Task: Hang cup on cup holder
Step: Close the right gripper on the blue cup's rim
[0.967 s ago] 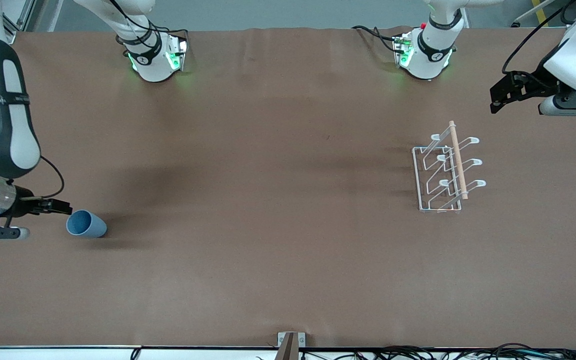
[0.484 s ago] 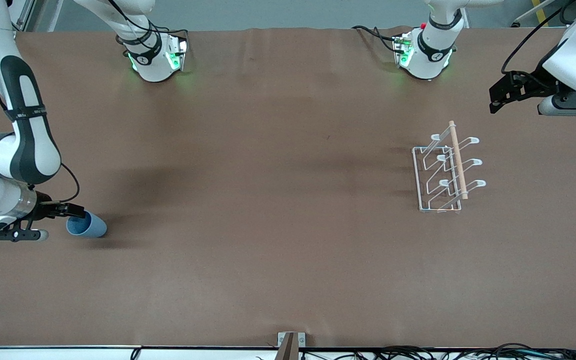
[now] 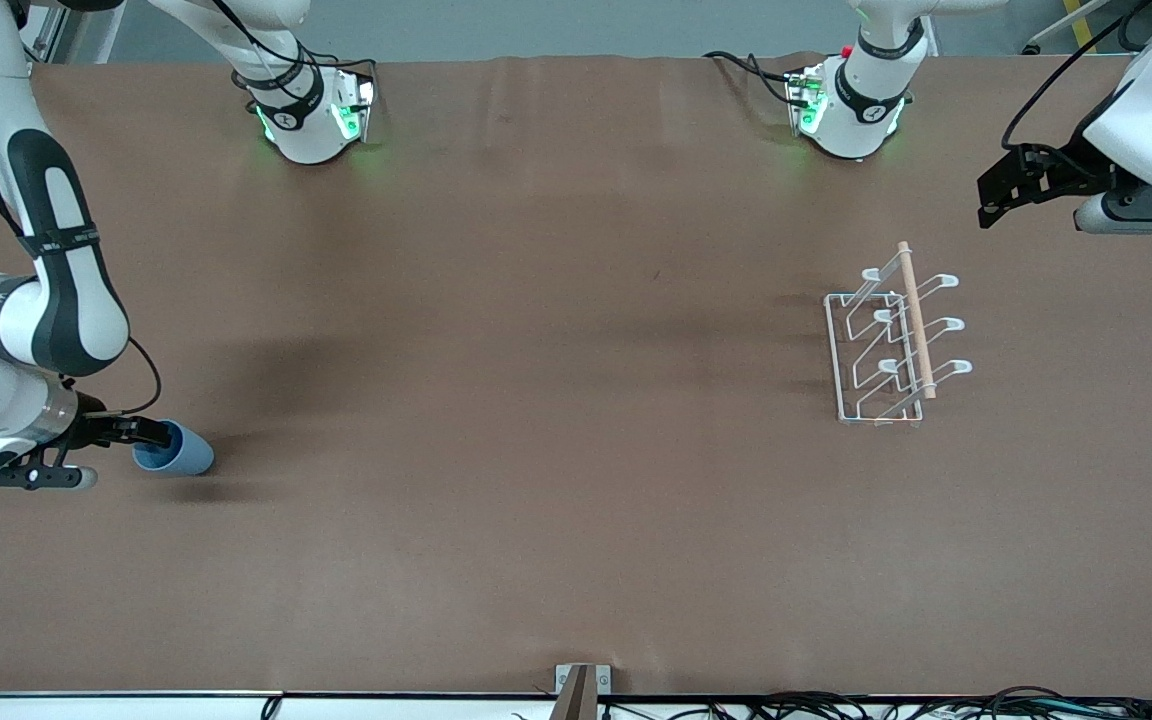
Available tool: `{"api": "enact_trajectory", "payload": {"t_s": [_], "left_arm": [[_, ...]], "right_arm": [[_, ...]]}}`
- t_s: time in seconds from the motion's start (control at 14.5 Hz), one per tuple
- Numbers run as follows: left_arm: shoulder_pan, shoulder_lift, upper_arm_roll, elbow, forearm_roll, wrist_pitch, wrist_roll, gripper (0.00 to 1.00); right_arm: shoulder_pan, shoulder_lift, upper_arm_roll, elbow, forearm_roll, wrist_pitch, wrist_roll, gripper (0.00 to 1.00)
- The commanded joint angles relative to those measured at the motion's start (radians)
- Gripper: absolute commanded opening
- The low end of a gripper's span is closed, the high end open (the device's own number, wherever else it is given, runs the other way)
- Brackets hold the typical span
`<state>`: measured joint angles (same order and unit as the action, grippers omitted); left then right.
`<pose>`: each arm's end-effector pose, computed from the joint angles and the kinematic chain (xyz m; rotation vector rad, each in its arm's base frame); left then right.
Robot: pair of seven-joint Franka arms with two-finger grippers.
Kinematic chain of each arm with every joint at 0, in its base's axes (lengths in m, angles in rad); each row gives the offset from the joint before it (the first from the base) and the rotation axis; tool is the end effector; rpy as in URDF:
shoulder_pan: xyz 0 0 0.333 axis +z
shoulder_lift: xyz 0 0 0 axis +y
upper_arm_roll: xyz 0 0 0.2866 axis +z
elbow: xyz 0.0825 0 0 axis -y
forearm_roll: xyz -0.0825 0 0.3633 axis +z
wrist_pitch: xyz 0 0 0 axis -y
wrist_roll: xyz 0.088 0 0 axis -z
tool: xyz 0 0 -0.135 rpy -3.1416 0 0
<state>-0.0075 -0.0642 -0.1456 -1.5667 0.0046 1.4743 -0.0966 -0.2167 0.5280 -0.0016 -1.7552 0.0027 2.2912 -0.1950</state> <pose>0.4989 -0.0786 0.5936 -3.1227 0.0870 0.0421 0.6186 -0.1371 0.2297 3.1409 -0.0390 0.0127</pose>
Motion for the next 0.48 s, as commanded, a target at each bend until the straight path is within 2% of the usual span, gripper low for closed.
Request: {"api": "enact_trajectory", "payload": {"t_s": [0.0, 0.07, 0.21, 0.35, 0.41], "left_arm": [[-0.003, 0.014, 0.000, 0.022, -0.011, 0.000, 0.015, 1.00], [-0.005, 0.014, 0.000, 0.022, -0.012, -0.002, 0.015, 1.00], [-0.003, 0.014, 0.000, 0.022, -0.011, 0.000, 0.015, 1.00], [-0.003, 0.015, 0.001, 0.022, -0.011, -0.002, 0.015, 1.00], [-0.003, 0.014, 0.001, 0.022, -0.011, 0.000, 0.015, 1.00]], "right_arm": [[-0.015, 0.013, 0.011, -0.004, 0.014, 0.022, -0.011, 0.98], [-0.015, 0.020, 0.011, -0.006, 0.014, 0.022, -0.011, 0.91], [-0.018, 0.023, 0.011, -0.010, 0.016, 0.017, -0.011, 0.45], [-0.016, 0.023, 0.012, -0.010, 0.017, 0.013, -0.008, 0.14], [-0.015, 0.023, 0.012, -0.010, 0.017, 0.010, -0.007, 0.05]]}}
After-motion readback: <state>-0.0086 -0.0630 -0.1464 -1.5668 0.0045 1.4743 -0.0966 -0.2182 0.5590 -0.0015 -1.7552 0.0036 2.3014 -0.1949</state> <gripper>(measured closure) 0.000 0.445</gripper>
